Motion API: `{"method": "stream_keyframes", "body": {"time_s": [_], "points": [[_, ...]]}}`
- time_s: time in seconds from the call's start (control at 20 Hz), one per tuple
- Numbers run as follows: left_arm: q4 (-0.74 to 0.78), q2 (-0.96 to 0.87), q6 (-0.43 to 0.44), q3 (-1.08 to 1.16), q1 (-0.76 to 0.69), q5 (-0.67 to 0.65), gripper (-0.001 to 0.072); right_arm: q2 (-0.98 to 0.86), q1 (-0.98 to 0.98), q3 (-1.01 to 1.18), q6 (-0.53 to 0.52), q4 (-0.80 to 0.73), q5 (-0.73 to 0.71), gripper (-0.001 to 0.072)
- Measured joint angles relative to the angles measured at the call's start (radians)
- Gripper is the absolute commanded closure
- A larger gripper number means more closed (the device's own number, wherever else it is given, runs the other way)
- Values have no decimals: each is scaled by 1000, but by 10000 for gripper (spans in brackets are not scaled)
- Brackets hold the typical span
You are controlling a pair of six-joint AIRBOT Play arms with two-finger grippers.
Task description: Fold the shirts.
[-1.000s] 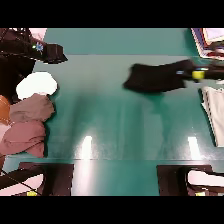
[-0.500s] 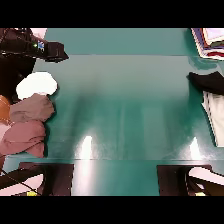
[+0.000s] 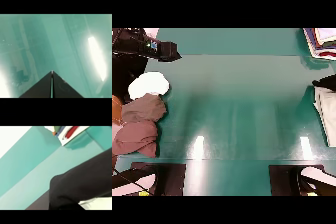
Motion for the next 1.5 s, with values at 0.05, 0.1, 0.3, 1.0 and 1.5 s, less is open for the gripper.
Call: {"method": "stream_keyframes", "body": {"time_s": [0.05, 0.1, 0.3, 1.0, 1.5], "points": [[0, 0, 0, 0, 0, 1, 685, 20, -10, -3, 3, -12, 11, 695], [0, 0, 1, 0, 0, 3, 685, 40, -22, -14, 3, -18, 20, 695], [0, 0, 8, 0, 0, 6, 684, 131, -103, -116, 14, -50, 57, 695], [0, 0, 56, 0, 0, 5, 683, 247, -211, -284, 79, -528, 201, 20], [0, 0, 58, 0, 0, 8, 684, 248, 491, -163, 87, -319, 61, 601]]}}
